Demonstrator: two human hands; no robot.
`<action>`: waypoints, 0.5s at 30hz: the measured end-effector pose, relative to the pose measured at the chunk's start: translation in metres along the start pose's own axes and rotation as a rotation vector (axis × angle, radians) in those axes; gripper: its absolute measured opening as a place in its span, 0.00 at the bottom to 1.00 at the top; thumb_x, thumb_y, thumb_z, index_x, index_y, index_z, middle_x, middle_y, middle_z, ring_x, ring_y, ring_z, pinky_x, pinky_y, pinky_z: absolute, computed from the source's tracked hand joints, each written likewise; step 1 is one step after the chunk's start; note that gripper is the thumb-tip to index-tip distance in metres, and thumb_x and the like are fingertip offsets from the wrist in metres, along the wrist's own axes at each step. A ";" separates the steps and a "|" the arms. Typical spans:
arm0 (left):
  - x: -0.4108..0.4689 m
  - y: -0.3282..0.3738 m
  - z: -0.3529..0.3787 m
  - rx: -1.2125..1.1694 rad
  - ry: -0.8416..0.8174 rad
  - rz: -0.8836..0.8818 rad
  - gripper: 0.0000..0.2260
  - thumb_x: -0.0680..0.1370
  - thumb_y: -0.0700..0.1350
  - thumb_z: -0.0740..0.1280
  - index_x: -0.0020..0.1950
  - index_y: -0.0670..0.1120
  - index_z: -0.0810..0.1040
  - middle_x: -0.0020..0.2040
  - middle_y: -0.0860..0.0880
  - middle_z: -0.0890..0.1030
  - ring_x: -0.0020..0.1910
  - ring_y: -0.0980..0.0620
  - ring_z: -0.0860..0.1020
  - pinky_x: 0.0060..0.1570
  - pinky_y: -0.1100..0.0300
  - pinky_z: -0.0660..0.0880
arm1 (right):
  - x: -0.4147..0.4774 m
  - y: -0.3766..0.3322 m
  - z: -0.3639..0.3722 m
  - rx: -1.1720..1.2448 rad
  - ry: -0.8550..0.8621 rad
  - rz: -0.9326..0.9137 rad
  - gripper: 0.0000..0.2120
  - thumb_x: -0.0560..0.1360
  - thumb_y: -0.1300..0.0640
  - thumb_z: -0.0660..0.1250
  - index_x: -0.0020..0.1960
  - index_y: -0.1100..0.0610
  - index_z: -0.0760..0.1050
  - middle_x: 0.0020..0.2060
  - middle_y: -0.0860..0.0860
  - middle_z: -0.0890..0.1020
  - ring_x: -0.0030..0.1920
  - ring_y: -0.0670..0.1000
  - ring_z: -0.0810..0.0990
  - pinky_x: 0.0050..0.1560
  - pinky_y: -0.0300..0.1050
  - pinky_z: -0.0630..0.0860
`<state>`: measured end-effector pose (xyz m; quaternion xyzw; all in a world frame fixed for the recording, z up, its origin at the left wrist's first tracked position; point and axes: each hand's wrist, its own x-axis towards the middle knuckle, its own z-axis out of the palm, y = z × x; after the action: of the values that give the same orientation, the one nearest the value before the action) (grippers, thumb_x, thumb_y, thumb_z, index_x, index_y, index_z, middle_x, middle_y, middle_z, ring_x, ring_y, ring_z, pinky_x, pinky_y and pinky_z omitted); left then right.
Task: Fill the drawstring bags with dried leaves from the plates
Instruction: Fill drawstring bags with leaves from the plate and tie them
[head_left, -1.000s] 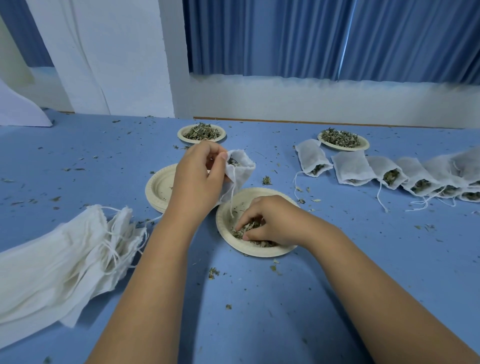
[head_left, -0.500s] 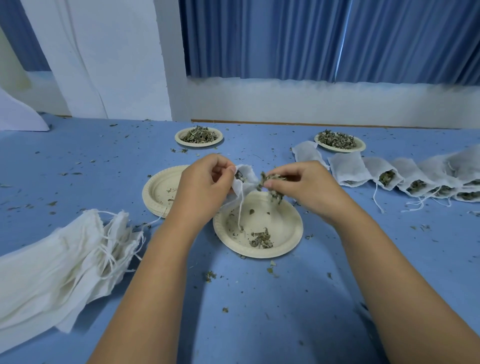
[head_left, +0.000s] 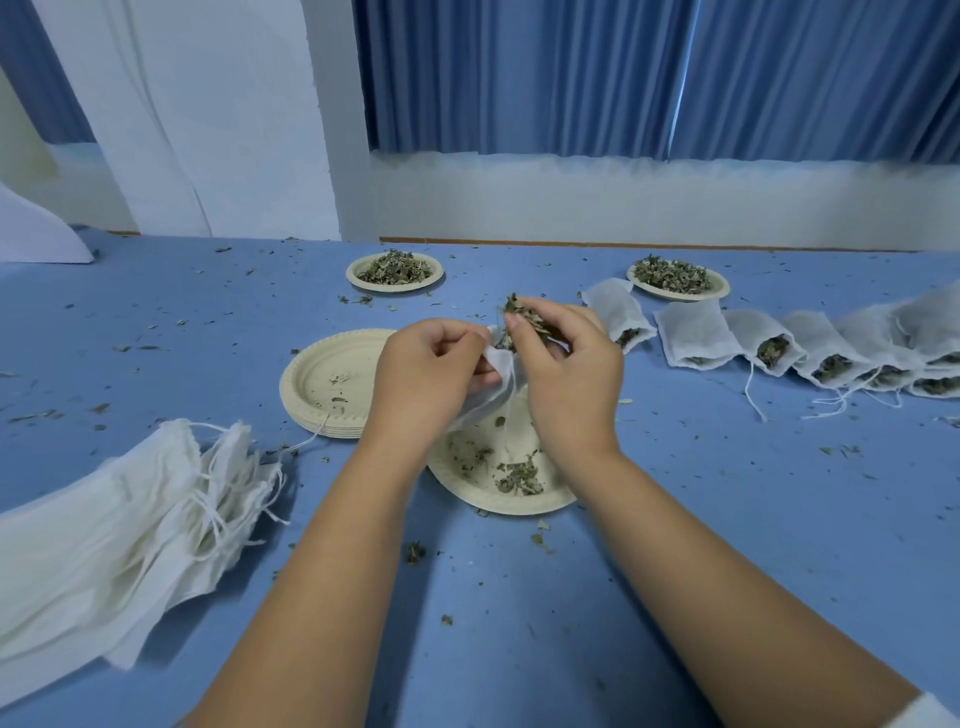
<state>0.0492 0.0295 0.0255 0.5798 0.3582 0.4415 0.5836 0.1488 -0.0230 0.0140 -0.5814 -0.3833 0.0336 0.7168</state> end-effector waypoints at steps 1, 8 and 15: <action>0.001 0.000 0.001 -0.071 0.009 -0.046 0.05 0.78 0.41 0.70 0.42 0.44 0.83 0.32 0.48 0.82 0.34 0.50 0.83 0.48 0.49 0.82 | -0.002 0.001 0.000 -0.006 -0.010 -0.027 0.06 0.74 0.62 0.72 0.50 0.55 0.83 0.49 0.50 0.80 0.44 0.36 0.79 0.48 0.30 0.74; 0.002 0.001 -0.003 -0.207 0.082 -0.060 0.03 0.78 0.38 0.68 0.46 0.40 0.82 0.40 0.41 0.84 0.37 0.50 0.85 0.37 0.61 0.80 | -0.001 0.004 -0.007 -0.164 -0.203 -0.184 0.06 0.72 0.61 0.73 0.48 0.54 0.84 0.43 0.47 0.80 0.43 0.39 0.78 0.44 0.29 0.71; 0.000 -0.002 -0.003 0.230 0.054 0.149 0.08 0.79 0.42 0.67 0.41 0.50 0.81 0.38 0.52 0.84 0.41 0.51 0.84 0.46 0.53 0.82 | 0.007 0.006 -0.014 -0.411 -0.468 -0.098 0.07 0.70 0.67 0.71 0.44 0.57 0.84 0.41 0.51 0.79 0.41 0.47 0.77 0.43 0.36 0.73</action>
<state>0.0463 0.0304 0.0233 0.6557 0.3779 0.4551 0.4692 0.1647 -0.0288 0.0121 -0.6716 -0.5640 0.0537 0.4775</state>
